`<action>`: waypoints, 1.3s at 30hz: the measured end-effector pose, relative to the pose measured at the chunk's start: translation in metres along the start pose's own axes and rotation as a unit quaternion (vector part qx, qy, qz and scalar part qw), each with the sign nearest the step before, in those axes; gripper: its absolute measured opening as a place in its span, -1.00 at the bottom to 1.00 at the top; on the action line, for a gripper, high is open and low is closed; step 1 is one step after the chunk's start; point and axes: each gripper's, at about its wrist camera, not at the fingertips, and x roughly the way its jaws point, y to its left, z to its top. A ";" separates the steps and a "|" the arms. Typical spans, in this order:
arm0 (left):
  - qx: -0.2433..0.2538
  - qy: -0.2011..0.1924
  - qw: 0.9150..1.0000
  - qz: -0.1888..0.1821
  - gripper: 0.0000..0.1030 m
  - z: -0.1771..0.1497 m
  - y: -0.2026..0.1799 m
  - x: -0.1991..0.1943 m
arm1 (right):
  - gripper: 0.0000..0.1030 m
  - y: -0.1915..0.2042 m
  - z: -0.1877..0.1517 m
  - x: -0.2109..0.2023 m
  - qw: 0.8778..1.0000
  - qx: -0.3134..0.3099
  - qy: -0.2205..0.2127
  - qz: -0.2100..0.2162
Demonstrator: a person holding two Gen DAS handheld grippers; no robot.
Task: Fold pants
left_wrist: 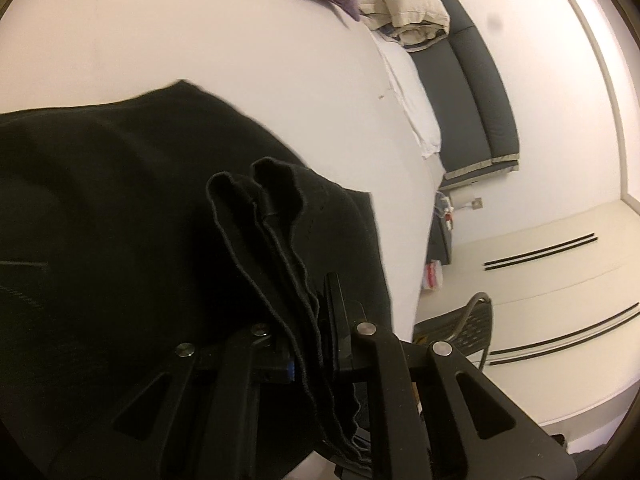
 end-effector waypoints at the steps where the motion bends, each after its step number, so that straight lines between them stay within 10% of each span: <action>1: -0.001 0.001 1.000 0.002 -0.82 -0.002 0.008 -0.009 | -0.76 0.003 0.002 0.002 1.000 -0.001 0.003 0.003; 10: -0.018 0.005 0.999 0.026 -0.80 -0.013 0.055 -0.001 | -0.57 -0.002 0.004 0.037 0.997 0.033 0.053 0.049; 18: 0.035 -0.010 0.993 0.112 -0.67 -0.025 0.031 -0.018 | -0.06 -0.044 -0.023 -0.019 0.956 0.159 0.052 0.240; 22: 0.034 -0.047 0.984 0.168 -0.67 -0.025 0.026 -0.053 | -0.06 -0.117 -0.039 -0.051 0.942 0.249 0.004 0.225; 27: 0.090 -0.066 0.989 0.095 -0.67 -0.034 -0.028 -0.050 | -0.06 -0.210 -0.067 -0.032 0.895 0.388 -0.031 0.219; 32: 0.112 0.012 0.991 0.072 -0.66 -0.067 -0.034 0.014 | -0.08 -0.208 -0.133 0.015 0.868 0.447 0.088 0.200; 39: 0.091 -0.009 0.993 0.076 -0.67 -0.096 0.009 -0.006 | -0.26 -0.229 -0.159 -0.040 0.858 0.475 0.044 0.191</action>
